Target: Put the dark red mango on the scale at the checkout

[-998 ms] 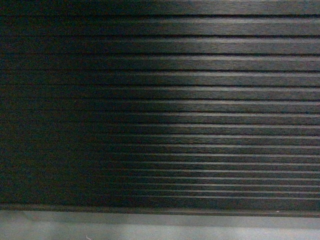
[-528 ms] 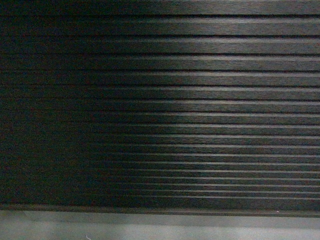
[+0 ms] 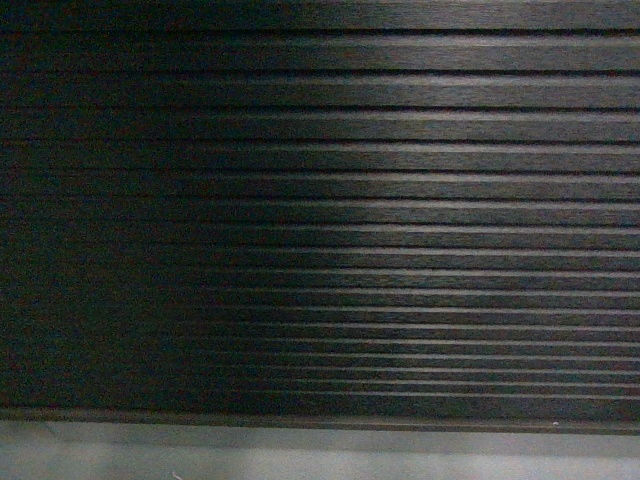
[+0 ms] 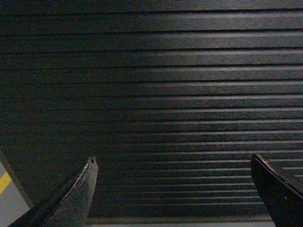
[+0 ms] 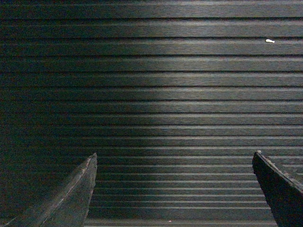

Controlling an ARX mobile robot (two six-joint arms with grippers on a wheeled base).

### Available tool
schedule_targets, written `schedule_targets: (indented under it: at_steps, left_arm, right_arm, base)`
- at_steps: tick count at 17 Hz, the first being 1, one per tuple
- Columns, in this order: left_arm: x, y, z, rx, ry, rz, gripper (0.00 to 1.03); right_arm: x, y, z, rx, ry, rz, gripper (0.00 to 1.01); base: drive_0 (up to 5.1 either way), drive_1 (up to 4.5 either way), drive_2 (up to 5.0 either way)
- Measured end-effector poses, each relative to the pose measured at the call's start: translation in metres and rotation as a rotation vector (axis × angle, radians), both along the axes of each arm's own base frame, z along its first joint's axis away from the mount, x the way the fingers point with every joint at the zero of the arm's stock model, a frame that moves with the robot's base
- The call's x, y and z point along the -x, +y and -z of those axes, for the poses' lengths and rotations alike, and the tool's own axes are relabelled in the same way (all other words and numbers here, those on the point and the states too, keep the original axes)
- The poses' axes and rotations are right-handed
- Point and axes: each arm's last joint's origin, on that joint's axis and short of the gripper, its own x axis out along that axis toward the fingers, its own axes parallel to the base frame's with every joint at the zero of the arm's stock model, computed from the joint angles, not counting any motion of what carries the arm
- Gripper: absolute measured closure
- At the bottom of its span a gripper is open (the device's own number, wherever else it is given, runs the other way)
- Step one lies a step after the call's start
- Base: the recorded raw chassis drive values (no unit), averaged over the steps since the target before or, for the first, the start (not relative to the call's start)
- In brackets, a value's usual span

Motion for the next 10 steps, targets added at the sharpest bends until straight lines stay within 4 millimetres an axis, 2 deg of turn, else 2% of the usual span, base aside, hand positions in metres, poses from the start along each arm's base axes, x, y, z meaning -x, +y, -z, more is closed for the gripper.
schedule_targets:
  at_steps: [10]
  left_arm:
    - [0.0,0.0,0.0,0.0,0.0,0.0,0.05]
  right_arm:
    - [0.0,0.0,0.0,0.0,0.0,0.0,0.03]
  base:
    - [0.0,0.0,0.0]
